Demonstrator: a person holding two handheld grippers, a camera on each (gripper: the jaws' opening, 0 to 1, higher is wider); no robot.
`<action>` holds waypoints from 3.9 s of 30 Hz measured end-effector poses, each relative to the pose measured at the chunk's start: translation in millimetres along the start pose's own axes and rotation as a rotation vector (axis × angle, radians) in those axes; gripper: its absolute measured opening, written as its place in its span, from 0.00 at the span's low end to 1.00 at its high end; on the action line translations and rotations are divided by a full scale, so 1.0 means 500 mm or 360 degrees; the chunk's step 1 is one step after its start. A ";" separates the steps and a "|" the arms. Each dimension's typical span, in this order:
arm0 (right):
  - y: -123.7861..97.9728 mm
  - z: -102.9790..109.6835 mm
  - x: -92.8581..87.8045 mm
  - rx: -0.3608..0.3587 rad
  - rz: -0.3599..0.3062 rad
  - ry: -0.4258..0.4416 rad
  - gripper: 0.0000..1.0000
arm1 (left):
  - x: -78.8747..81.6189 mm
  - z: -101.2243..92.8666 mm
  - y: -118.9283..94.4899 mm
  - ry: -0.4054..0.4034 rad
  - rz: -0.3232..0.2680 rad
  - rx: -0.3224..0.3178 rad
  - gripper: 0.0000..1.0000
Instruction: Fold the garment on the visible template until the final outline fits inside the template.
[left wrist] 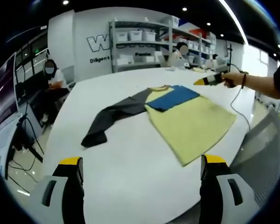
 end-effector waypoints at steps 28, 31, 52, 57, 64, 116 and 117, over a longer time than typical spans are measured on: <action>-0.267 0.102 -0.030 0.0236 -0.0079 -0.0197 0.99 | -0.009 0.099 0.028 -0.0090 -0.0017 0.0196 0.96; -0.284 0.114 -0.054 0.0257 -0.0083 -0.0184 0.99 | -0.011 0.104 0.033 -0.0098 -0.0021 0.0220 0.95; -0.306 0.168 -0.128 0.0337 -0.0177 -0.0206 0.99 | -0.017 0.207 0.121 -0.0017 -0.0052 0.0393 0.58; -0.305 0.160 -0.122 0.0304 -0.0212 -0.0167 0.99 | -0.018 0.226 0.145 -0.0040 -0.0077 0.0427 0.32; -0.305 0.154 -0.124 0.0278 -0.0207 -0.0194 0.99 | -0.034 0.248 0.172 -0.0032 -0.0015 0.0458 0.29; -0.307 0.134 -0.133 0.0186 -0.0156 -0.0234 0.95 | 0.098 0.306 0.242 0.0072 -0.0073 0.0554 0.00; -0.307 0.134 -0.133 0.0188 -0.0157 -0.0238 0.95 | 0.104 0.302 0.246 0.0076 -0.0080 0.0545 0.00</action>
Point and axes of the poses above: the point that each gripper's makers call its tool centre point, and the gripper's own axes: y roughly forward along the fingers, z roughly to its left, x roughly out of its top, the point moved 5 cm from there along -y, roughly backward along the fingers, and after that the axes turned 7 degrees about -z, right-handed, at the moved point
